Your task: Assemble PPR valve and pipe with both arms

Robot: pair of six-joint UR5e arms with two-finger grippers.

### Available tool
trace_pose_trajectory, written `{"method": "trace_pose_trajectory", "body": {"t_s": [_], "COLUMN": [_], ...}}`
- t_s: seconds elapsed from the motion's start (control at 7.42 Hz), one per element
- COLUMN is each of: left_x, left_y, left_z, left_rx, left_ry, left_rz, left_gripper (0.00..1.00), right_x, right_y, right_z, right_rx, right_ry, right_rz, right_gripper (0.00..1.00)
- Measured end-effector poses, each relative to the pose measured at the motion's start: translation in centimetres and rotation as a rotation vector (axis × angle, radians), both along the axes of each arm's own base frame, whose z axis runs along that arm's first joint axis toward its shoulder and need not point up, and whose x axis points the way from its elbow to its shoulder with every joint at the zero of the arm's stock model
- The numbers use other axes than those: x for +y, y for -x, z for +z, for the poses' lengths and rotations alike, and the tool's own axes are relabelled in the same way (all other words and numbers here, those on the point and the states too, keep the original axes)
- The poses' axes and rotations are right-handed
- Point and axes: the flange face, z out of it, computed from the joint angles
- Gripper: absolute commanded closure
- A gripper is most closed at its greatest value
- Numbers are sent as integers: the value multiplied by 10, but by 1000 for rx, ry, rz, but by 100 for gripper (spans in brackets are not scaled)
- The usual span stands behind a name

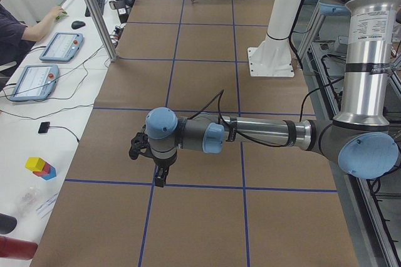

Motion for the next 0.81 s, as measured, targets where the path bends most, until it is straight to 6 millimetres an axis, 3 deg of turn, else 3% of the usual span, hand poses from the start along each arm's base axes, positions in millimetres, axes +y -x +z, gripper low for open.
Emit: {"method": "trace_pose_trajectory", "body": {"t_s": [0.81], "left_x": [-2], "left_y": [-2], "left_z": [1], "left_rx": [-1], "left_ry": [3], "left_rz": [2], "left_gripper": [0], "right_x": [5], "right_y": [-9], "right_z": [0], "right_rx": [-5], "right_ry": [0], "right_rz": [21], "right_gripper": [0]}}
